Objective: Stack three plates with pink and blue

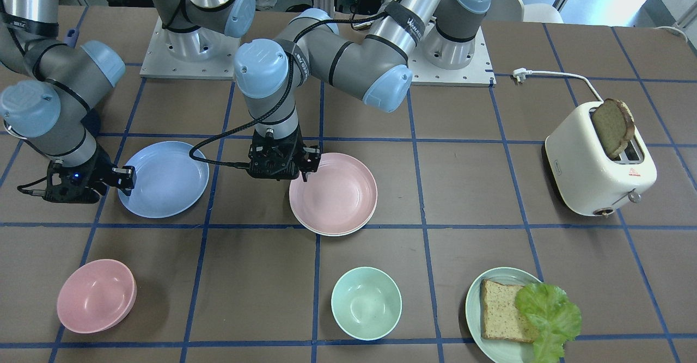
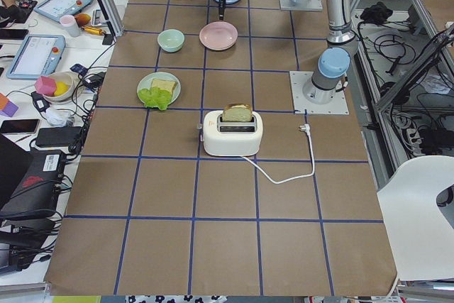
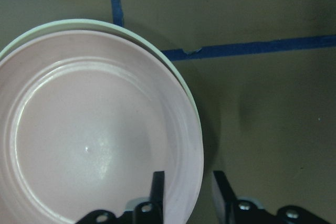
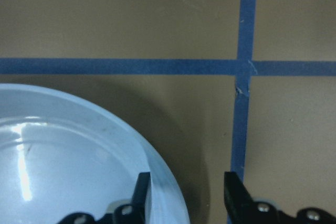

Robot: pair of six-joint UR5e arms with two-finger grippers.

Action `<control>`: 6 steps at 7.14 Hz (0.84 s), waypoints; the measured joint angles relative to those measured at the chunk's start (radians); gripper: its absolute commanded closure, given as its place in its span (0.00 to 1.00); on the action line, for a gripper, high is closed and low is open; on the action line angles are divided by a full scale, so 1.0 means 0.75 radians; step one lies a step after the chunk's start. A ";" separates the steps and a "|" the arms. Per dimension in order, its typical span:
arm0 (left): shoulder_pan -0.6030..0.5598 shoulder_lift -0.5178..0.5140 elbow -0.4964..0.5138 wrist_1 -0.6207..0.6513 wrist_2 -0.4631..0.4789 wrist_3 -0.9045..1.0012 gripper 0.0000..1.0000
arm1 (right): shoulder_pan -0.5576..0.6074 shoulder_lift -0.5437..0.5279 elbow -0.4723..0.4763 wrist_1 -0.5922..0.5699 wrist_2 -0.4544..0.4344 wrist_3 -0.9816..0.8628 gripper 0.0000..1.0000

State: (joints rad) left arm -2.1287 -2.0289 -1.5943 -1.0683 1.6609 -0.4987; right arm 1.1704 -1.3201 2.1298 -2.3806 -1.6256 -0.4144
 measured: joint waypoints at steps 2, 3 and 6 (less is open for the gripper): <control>0.088 0.056 0.080 -0.100 -0.038 0.012 0.00 | 0.000 -0.001 -0.008 0.024 0.005 0.000 0.66; 0.153 0.103 0.109 -0.181 -0.080 0.035 0.00 | 0.000 -0.001 -0.021 0.039 0.006 0.000 0.71; 0.420 0.298 0.128 -0.461 -0.207 0.320 0.00 | 0.000 -0.001 -0.054 0.102 0.010 0.000 0.76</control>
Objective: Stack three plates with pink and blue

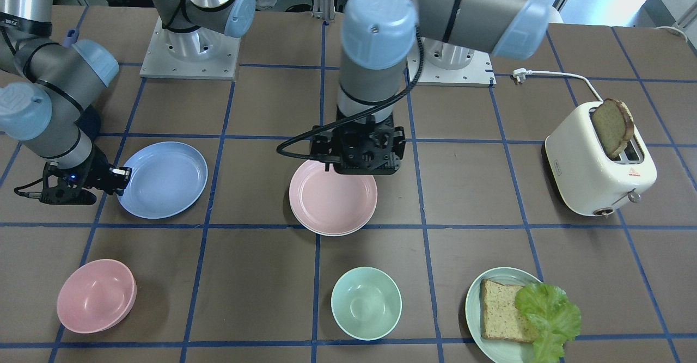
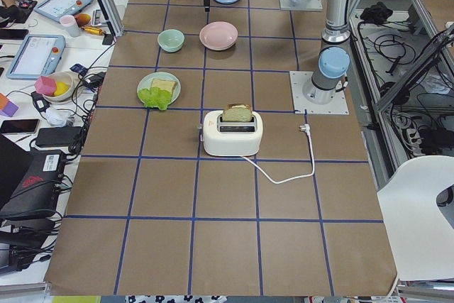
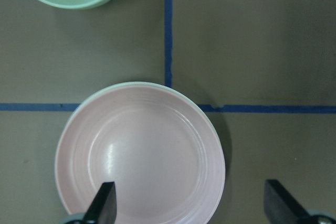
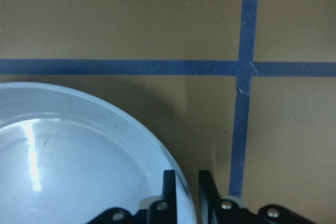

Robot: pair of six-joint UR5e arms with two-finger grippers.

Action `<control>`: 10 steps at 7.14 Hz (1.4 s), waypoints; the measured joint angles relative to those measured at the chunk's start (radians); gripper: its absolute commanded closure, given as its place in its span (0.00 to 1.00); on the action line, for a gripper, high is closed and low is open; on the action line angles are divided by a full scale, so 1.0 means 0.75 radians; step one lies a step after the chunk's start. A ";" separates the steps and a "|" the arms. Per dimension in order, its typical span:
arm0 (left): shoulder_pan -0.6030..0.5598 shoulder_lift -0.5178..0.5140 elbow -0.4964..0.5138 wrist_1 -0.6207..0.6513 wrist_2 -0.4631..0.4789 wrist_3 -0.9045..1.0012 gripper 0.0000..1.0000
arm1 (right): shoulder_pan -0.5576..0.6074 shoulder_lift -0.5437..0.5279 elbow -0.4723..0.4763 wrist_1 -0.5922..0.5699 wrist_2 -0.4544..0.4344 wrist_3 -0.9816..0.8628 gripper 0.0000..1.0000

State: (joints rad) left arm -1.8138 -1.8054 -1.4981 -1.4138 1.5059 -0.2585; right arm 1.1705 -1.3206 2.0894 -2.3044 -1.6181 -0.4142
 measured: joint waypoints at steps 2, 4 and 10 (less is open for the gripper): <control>0.142 0.122 0.010 -0.183 -0.047 0.186 0.00 | 0.000 0.002 0.001 0.008 0.001 0.000 0.77; 0.203 0.213 0.040 -0.319 -0.058 0.242 0.00 | 0.000 0.003 0.007 0.008 0.002 -0.001 0.87; 0.257 0.238 0.024 -0.216 -0.042 0.247 0.00 | 0.007 -0.031 -0.095 0.187 0.030 -0.002 1.00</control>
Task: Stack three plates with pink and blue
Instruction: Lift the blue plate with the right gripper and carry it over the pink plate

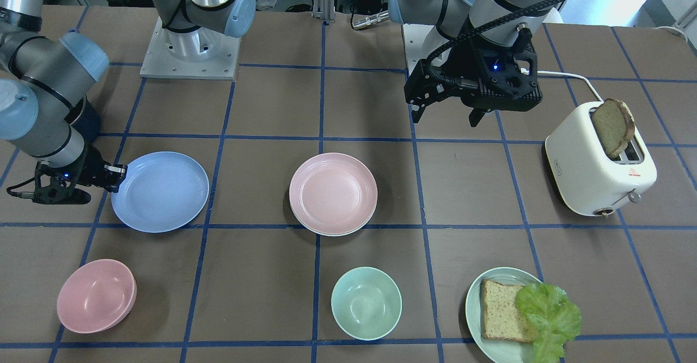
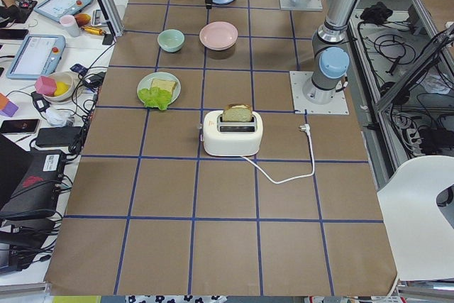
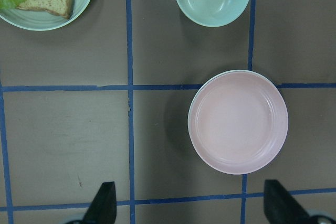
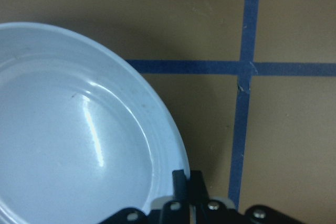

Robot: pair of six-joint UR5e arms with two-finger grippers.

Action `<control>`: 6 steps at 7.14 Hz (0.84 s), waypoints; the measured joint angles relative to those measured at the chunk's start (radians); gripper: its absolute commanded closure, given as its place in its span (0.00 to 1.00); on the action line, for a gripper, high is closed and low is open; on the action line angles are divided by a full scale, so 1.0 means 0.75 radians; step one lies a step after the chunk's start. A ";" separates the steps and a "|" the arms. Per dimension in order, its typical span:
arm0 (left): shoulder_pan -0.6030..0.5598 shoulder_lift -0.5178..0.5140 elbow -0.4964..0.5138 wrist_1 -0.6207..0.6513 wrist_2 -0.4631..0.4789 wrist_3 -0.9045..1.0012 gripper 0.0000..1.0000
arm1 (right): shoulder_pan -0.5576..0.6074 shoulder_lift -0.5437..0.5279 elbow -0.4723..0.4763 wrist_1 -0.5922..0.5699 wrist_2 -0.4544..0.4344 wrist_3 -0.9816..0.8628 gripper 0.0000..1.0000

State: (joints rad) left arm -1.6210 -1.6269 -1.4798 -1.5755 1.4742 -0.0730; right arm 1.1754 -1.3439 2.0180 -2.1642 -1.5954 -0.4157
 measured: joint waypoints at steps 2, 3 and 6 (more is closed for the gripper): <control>0.001 0.001 0.000 -0.007 0.002 -0.001 0.00 | 0.003 -0.011 -0.081 0.148 0.067 0.001 1.00; 0.001 0.001 0.001 -0.008 0.002 -0.001 0.00 | 0.005 -0.019 -0.094 0.177 0.102 0.009 1.00; 0.001 0.005 0.001 -0.014 0.002 -0.001 0.00 | 0.118 -0.078 -0.108 0.200 0.162 0.176 1.00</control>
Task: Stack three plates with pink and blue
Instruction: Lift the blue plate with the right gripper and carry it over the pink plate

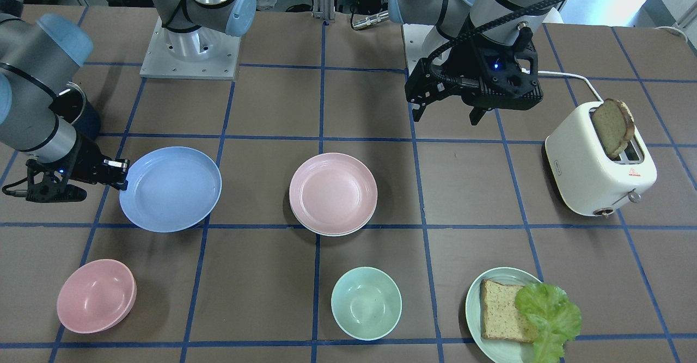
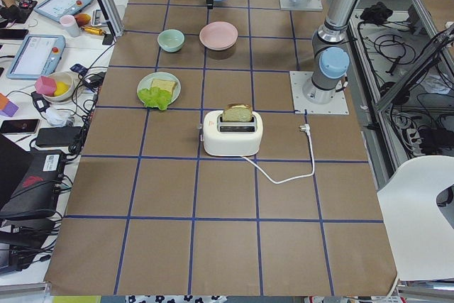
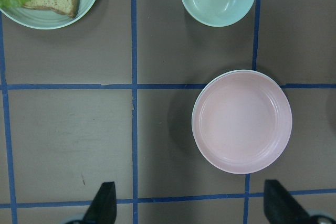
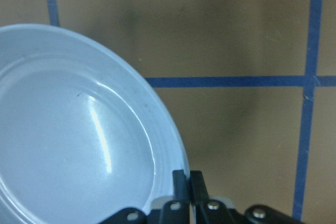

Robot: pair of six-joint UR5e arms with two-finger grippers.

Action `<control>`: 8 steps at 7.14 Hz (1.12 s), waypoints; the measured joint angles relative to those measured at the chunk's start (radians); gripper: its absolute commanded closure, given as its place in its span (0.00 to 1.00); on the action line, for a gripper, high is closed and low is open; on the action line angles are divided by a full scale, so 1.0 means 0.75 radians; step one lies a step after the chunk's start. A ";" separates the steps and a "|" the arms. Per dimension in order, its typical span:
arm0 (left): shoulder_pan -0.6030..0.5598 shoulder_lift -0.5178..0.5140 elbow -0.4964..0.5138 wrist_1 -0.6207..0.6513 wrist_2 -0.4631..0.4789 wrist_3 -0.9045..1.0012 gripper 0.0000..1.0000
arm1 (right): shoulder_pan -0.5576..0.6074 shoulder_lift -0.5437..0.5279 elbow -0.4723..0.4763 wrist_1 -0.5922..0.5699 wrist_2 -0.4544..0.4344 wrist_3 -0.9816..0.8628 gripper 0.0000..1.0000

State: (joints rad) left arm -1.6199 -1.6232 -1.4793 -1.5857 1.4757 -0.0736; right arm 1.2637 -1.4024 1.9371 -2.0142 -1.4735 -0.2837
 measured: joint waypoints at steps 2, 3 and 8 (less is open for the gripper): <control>0.000 0.002 0.000 -0.006 0.000 0.000 0.00 | 0.159 -0.008 -0.046 0.002 0.019 0.213 1.00; 0.000 0.002 0.001 -0.006 0.000 0.000 0.00 | 0.227 -0.005 -0.072 0.002 0.036 0.312 1.00; 0.001 0.002 0.001 -0.007 0.000 0.000 0.00 | 0.459 0.015 -0.113 -0.012 0.086 0.674 1.00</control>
State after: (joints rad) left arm -1.6189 -1.6215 -1.4788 -1.5907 1.4757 -0.0736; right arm 1.6078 -1.3914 1.8524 -2.0234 -1.4088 0.2219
